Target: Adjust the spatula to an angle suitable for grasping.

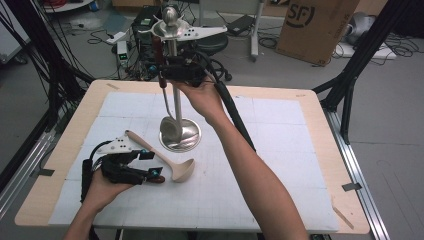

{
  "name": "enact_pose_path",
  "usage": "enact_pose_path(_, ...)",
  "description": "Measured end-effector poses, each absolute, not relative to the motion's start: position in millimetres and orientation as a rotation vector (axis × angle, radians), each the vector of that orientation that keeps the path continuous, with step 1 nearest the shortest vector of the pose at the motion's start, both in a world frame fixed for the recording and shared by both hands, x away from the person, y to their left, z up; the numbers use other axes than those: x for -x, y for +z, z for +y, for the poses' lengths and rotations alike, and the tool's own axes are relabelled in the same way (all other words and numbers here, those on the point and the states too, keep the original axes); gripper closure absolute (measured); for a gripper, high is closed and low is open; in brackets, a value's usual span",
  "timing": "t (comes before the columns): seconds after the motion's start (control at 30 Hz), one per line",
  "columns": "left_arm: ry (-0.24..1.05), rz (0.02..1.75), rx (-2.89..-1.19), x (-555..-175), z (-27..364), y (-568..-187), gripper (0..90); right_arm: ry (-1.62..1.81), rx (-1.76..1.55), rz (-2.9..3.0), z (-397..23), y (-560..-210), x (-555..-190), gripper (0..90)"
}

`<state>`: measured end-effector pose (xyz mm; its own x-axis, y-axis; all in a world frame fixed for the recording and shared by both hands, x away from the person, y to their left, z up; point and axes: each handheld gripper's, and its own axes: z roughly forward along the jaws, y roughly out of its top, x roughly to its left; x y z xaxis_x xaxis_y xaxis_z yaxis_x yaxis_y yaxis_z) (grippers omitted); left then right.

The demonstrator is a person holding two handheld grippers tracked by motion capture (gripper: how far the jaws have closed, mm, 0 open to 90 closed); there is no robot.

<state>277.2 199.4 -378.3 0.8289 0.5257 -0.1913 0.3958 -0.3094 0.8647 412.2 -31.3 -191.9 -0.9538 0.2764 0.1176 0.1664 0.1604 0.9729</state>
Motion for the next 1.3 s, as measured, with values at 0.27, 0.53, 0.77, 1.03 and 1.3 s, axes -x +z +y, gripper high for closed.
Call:
enact_pose_path(0.27,0.152,0.689,-1.937,-277,199,-378,34.7,1.921,-0.448,2.313,-35,-193,-411,69.5)
enact_pose_path(0.53,0.154,0.692,-1.937,-277,200,-378,34.6,1.923,-0.454,2.313,-38,-197,-409,67.0)
enact_pose_path(0.77,0.156,0.690,-1.939,-277,200,-378,34.6,1.944,-0.466,2.303,-41,-199,-410,66.4)
enact_pose_path(1.03,0.153,0.689,-1.939,-277,200,-378,34.6,1.955,-0.485,2.296,-47,-202,-410,66.9)
enact_pose_path(1.3,0.153,0.688,-1.942,-278,201,-378,34.6,1.958,-0.443,2.304,-47,-202,-409,72.0)
